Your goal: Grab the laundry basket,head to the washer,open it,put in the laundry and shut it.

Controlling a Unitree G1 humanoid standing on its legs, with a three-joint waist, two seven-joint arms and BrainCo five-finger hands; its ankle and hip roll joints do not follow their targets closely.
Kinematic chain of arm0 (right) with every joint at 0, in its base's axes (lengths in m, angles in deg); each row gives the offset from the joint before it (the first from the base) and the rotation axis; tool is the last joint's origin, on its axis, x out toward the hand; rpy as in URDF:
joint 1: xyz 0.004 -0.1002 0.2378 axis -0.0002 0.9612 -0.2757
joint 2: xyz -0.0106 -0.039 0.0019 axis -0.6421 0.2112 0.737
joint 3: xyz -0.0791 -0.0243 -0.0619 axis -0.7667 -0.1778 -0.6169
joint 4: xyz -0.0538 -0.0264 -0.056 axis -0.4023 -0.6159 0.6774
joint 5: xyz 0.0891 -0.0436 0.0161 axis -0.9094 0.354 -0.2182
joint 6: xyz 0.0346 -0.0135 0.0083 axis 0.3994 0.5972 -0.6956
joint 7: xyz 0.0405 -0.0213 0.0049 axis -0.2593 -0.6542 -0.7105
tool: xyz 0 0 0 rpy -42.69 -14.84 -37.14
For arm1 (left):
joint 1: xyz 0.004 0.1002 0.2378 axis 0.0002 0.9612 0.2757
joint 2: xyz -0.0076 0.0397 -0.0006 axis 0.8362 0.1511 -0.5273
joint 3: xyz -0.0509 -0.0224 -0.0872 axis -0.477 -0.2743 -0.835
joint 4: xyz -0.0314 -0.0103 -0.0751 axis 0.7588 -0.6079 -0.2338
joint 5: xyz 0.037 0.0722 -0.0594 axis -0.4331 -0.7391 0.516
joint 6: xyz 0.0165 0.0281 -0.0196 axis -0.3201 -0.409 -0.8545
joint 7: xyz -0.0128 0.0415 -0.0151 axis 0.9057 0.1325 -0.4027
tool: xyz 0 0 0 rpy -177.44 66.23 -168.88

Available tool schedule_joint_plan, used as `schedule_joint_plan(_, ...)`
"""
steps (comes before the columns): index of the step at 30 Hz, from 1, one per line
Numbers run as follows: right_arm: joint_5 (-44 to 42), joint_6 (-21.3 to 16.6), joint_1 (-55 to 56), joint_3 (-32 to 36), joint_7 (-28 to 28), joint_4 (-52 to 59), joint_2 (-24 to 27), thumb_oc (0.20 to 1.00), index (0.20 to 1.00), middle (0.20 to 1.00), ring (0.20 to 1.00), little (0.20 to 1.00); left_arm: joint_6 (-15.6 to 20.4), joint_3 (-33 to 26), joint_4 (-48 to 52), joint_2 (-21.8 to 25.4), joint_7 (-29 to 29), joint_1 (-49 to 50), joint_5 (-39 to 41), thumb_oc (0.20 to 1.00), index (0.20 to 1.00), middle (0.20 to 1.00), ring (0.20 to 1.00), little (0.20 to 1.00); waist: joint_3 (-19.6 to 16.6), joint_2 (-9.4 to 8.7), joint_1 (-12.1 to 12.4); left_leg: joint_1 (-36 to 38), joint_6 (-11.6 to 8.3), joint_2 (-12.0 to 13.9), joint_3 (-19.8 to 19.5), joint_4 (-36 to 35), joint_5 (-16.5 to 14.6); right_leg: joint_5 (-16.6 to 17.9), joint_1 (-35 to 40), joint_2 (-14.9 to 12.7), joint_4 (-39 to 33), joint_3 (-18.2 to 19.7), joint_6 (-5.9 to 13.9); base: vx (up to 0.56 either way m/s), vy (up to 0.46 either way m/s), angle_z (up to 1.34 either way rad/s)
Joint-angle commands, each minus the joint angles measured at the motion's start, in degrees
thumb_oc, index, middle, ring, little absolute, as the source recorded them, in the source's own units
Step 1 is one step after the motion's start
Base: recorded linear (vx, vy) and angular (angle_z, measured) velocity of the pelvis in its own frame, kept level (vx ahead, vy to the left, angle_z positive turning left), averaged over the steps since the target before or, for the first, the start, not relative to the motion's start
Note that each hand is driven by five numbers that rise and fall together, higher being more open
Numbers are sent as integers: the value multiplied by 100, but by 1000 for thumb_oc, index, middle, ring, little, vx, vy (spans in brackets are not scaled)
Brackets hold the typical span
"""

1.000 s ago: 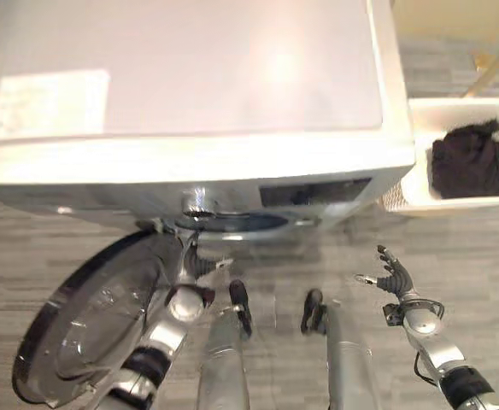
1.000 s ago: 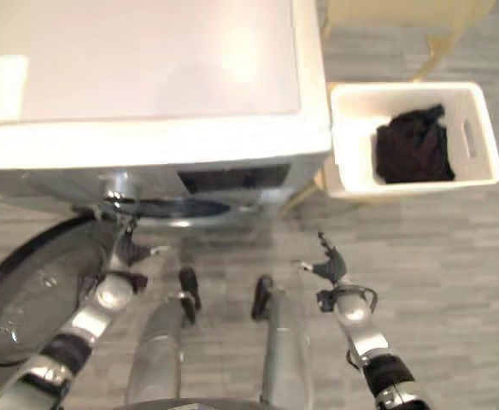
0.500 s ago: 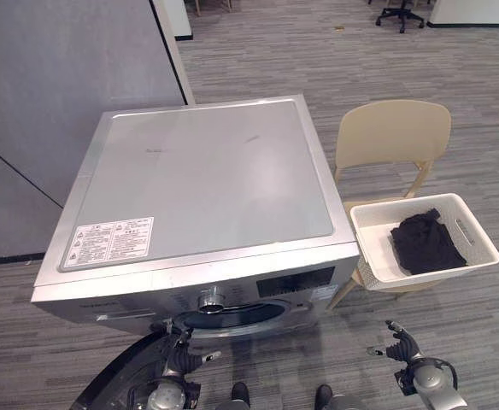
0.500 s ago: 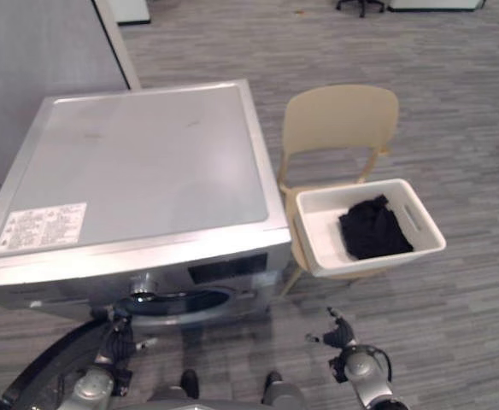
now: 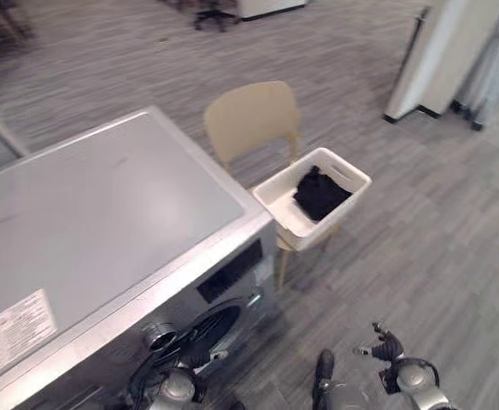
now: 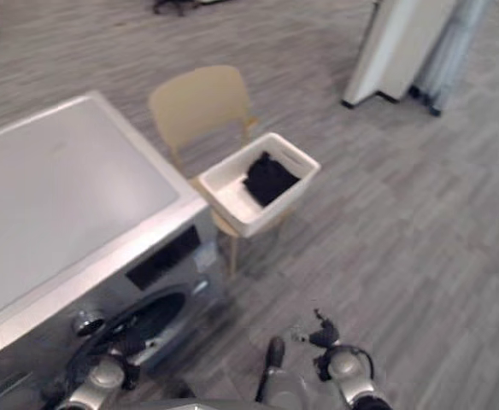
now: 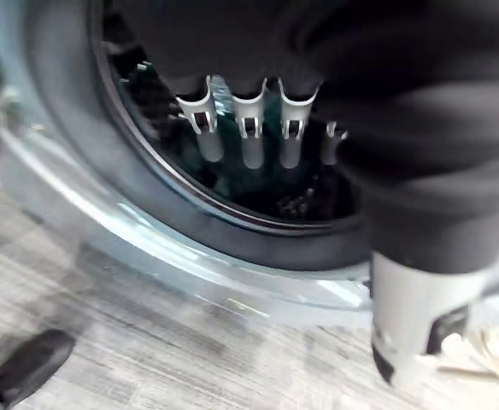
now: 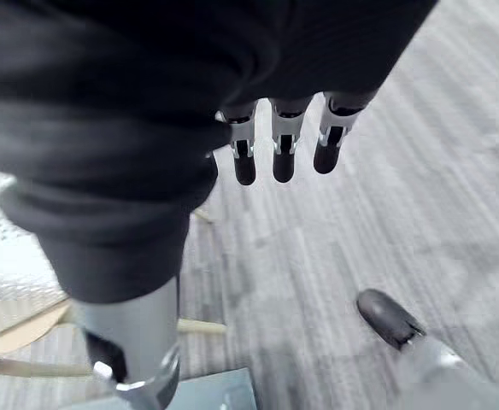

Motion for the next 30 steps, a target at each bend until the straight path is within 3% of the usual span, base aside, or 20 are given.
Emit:
schedule_joint_plan(1,57,-68,-150,47,222,183,273,1000,1000,1000,1000,1000,133,143,83,-3,53,-212,-268,1000,1000,1000,1000,1000,177,-20,226,-21,295,-374,-402,106,-524,-42,597,-56,-317,-179,498,54,-86,-206)
schedule_joint_plan(4,96,-28,-105,71,266,172,295,1000,1000,1000,1000,1000,117,179,-21,-71,51,-214,-324,1000,1000,1000,1000,1000,143,13,158,124,305,-420,-252,183,-672,-15,497,-73,-341,8,524,166,-129,-121)
schedule_joint_plan(6,127,1,-45,69,281,178,402,1000,1000,1000,1000,1000,147,190,-100,-192,66,-217,-301,1000,1000,1000,1000,1000,150,156,76,54,215,-221,-217,957,-937,-144,644,158,-711,276,404,292,-270,-89)
schedule_joint_plan(7,100,-39,-106,9,326,212,472,1000,1000,1000,1000,1000,189,221,-62,-268,107,-252,-194,1000,1000,1000,1000,1000,301,201,188,-332,19,-25,-589,1791,-596,-297,828,434,-927,559,299,208,-219,-121)
schedule_joint_plan(8,97,-56,-143,-14,350,241,485,1000,1000,1000,1000,1000,206,241,-50,-300,125,-269,-143,1000,1000,1000,1000,1000,361,185,293,-598,-70,-51,-972,2020,-474,-341,914,552,-1005,681,232,249,-262,-164)
schedule_joint_plan(9,49,-69,-135,2,360,263,494,1000,1000,1000,1000,1000,215,330,-21,-325,115,-293,-94,1000,1000,1000,1000,1000,437,58,370,-1075,-67,-218,-1478,2137,-684,-420,1079,595,-1098,802,195,257,-199,-201)
schedule_joint_plan(11,18,-112,-87,-35,386,311,499,1000,1000,1000,1000,1000,195,353,16,-351,139,-266,-150,1000,1000,1000,1000,1000,521,-55,465,-1473,-40,-320,-1709,1852,-636,-492,1281,697,-1188,1036,215,370,-129,-88)
schedule_joint_plan(12,14,-112,-101,-109,415,213,488,1000,1000,1000,1000,1000,194,326,37,-338,123,-207,-143,1000,1000,1000,1000,1000,583,-61,610,-1828,-115,-419,-1818,1355,-70,-642,1543,958,-1238,1227,184,336,-66,29)
schedule_joint_plan(17,-16,-81,-108,-139,478,212,472,1000,1000,1000,1000,1000,167,262,132,-268,114,-115,-120,1000,1000,1000,1000,1000,630,-31,847,-2123,-190,-387,-1535,603,418,-954,1897,1214,-1255,1343,148,288,4,-20)
schedule_joint_plan(18,25,-91,-57,-164,441,244,423,1000,1000,1000,1000,1000,161,192,113,-249,79,-32,-96,1000,1000,1000,1000,1000,510,-35,886,-1866,-101,-390,-1534,267,593,-1031,2031,1347,-1220,1367,178,352,44,-27)
schedule_joint_plan(22,55,-93,-31,-208,419,199,305,1000,1000,1000,1000,1000,139,124,84,-170,83,32,-87,1000,1000,1000,1000,1000,422,-218,942,-1788,-7,-441,-1533,423,572,-1165,2134,1288,-1080,1389,196,325,84,-18)
schedule_joint_plan(24,98,-109,-22,-259,386,178,218,1000,1000,1000,1000,1000,149,30,130,-42,98,95,-49,1000,1000,1000,1000,1000,332,-405,1060,-1644,124,-522,-1487,486,387,-1251,2143,1175,-724,1382,300,281,108,-78)
schedule_joint_plan(27,108,-115,-64,-282,363,125,160,1000,1000,1000,1000,1000,151,-46,175,66,124,79,4,1000,1000,1000,1000,1000,318,-505,1133,-1519,227,-592,-1494,493,245,-1213,2036,1054,-214,1307,459,174,114,43)
schedule_joint_plan(28,98,-106,-83,-274,347,135,137,1000,1000,1000,1000,1000,149,-64,220,119,129,77,10,1000,1000,1000,1000,1000,325,-497,1144,-1528,318,-582,-1470,503,295,-1047,1870,1009,90,1258,481,98,115,65)
schedule_joint_plan(29,61,-123,-165,-268,334,172,93,1000,1000,1000,1000,1000,155,-96,237,209,176,24,32,1000,1000,1000,1000,1000,377,-485,1096,-1384,406,-640,-1570,440,212,-766,1503,904,751,1372,646,97,113,59)
schedule_joint_plan(30,61,-123,-166,-269,334,171,93,1000,1000,1000,1000,1000,156,-96,236,209,176,23,32,1000,1000,1000,1000,1000,375,-487,1095,-1387,408,-644,-1570,439,212,-771,1496,899,761,1373,648,149,96,81)
